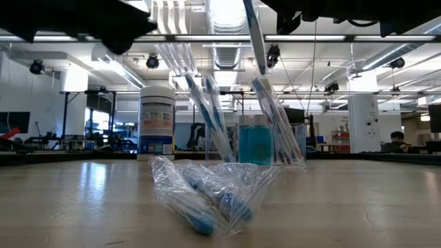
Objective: Pick & Place toothbrushing station
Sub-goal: Put the blue toothbrush into the transparent organizer
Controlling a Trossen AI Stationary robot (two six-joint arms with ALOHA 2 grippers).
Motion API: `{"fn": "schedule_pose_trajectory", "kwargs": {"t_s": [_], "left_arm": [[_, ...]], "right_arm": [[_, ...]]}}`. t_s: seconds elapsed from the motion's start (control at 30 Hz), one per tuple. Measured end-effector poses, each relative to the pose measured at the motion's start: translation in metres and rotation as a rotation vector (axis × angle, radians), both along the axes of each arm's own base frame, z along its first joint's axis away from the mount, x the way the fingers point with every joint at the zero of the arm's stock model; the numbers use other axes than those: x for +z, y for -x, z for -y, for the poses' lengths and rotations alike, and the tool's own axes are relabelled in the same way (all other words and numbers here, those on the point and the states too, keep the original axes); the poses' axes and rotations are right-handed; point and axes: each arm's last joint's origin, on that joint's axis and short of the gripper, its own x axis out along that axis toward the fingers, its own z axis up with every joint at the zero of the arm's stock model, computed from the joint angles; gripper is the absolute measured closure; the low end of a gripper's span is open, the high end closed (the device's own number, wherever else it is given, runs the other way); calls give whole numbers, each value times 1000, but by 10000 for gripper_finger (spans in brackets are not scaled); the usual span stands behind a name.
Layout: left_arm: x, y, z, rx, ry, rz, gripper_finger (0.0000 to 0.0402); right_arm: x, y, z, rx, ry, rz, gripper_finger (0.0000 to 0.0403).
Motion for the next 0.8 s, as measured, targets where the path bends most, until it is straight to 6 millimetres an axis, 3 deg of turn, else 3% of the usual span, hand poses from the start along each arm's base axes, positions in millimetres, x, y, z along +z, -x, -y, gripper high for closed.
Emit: {"fn": "schedule_pose_trajectory", "kwargs": {"t_s": [0.27, 0.6, 0.8], "left_arm": [[11, -24, 5, -20, -7, -25, 241], [3, -47, 10, -20, -64, -73, 241], [8, -68, 15, -24, -50, -25, 241]], "right_arm": [[0, 0, 0, -1, -27, -2, 385], [1, 0, 0, -1, -48, 4, 385], [1, 0, 0, -1, -48, 3, 385]]}}
